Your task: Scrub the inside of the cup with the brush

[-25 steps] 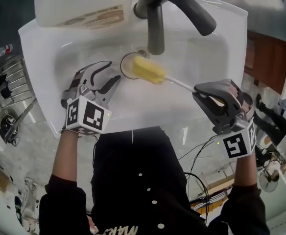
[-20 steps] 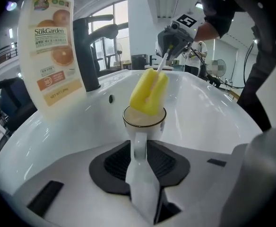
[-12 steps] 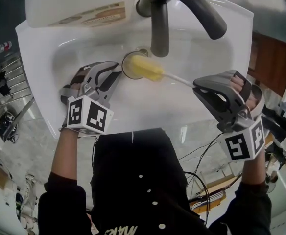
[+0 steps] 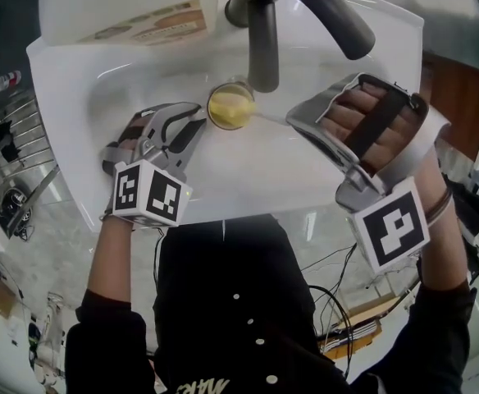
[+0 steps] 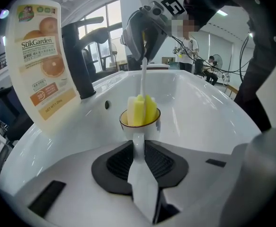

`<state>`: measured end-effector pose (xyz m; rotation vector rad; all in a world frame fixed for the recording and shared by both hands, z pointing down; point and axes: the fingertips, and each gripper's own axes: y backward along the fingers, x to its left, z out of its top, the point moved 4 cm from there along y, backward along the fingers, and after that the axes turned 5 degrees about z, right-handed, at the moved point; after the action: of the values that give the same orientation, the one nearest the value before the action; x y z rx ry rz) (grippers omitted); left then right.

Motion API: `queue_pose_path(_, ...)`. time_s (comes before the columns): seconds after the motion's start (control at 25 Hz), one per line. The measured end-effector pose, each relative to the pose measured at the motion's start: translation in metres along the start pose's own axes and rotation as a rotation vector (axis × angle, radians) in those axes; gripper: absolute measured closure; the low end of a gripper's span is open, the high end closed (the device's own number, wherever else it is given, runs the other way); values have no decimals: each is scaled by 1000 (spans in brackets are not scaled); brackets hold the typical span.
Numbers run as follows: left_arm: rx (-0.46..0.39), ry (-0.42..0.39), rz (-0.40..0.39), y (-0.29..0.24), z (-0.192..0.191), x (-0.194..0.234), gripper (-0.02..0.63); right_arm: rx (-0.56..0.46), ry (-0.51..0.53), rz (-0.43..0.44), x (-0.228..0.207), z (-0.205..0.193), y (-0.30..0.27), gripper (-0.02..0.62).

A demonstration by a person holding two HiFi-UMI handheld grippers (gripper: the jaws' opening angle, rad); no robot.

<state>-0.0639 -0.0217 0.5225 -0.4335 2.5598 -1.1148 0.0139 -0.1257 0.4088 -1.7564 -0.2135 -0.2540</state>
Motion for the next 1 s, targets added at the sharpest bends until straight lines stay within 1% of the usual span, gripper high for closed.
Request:
queue_pose_path(0.12, -12, 2, -8, 1, 5, 0, 514, 21, 33, 25, -1, 2, -8, 546)
queue_pose_path(0.2, -11, 3, -6, 1, 6, 0, 514, 6, 19, 41, -1, 5, -15, 546)
queue_pose_path(0.28, -8, 6, -2, 0, 5, 0, 514, -17, -27, 61, 2, 5, -21, 546)
queue_pose_path(0.4, -5, 21, 1, 0, 4, 0, 514, -53, -144, 71, 1, 1, -26, 546)
queue_pose_path(0.52, -1, 12, 1, 0, 3, 0, 514, -96, -304, 98, 1, -5, -27, 546)
queue_pose_path(0.6, 5, 7, -1, 0, 3, 0, 515, -130, -436, 127, 1, -7, -28, 545)
queue_pose_path(0.84, 20, -12, 5, 0, 0, 0, 515, -263, -914, 207, 1, -17, -32, 545)
queue_pose_path(1.0, 26, -9, 12, 1, 0, 1, 515, -363, -1197, 253, 5, -23, -34, 543)
